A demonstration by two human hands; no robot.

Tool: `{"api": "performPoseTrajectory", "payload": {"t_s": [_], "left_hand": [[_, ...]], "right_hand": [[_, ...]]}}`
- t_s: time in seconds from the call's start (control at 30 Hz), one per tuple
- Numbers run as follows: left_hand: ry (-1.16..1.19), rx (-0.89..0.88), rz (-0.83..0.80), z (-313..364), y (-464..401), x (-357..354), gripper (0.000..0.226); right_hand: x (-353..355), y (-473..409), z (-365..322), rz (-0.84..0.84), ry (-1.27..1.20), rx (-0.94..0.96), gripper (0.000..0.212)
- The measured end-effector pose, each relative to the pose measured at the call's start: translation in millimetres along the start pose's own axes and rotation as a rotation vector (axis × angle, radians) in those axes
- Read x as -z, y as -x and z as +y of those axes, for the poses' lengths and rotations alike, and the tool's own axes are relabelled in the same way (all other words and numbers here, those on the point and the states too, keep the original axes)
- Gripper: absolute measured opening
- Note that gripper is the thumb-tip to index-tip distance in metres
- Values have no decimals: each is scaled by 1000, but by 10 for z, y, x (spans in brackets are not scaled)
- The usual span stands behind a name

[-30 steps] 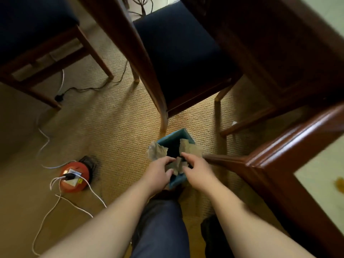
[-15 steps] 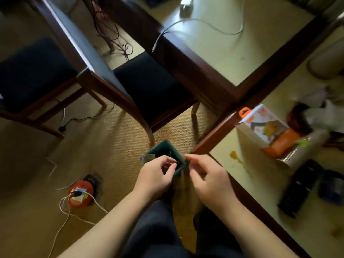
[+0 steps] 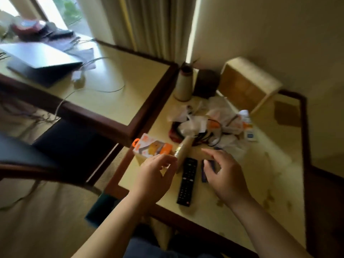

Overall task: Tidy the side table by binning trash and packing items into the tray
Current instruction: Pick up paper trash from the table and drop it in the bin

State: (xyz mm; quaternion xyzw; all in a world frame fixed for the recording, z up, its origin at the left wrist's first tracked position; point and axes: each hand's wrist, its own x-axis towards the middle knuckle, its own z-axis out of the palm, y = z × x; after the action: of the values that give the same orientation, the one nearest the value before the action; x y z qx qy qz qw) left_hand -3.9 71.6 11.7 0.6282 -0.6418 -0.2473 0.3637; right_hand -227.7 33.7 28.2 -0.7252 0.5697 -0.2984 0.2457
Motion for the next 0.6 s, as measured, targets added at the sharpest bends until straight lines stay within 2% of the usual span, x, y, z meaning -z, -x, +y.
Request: {"api": "performPoseTrajectory", "payload": {"t_s": [0.2, 0.4, 0.5, 0.6], "left_hand": [[-84, -1, -152, 340, -316, -305, 15], [-163, 48, -250, 317, -590, -414, 17], [-186, 69, -315, 278, -796, -459, 17], [-214, 96, -345, 246, -1060, -548, 20]], "right_hand": [[319, 76, 656, -60, 182, -242, 38], [326, -74, 1072, -92, 316, -516, 46], [313, -246, 1127, -174, 438, -582, 49], [271, -421, 1195, -232, 458, -631, 53]]}}
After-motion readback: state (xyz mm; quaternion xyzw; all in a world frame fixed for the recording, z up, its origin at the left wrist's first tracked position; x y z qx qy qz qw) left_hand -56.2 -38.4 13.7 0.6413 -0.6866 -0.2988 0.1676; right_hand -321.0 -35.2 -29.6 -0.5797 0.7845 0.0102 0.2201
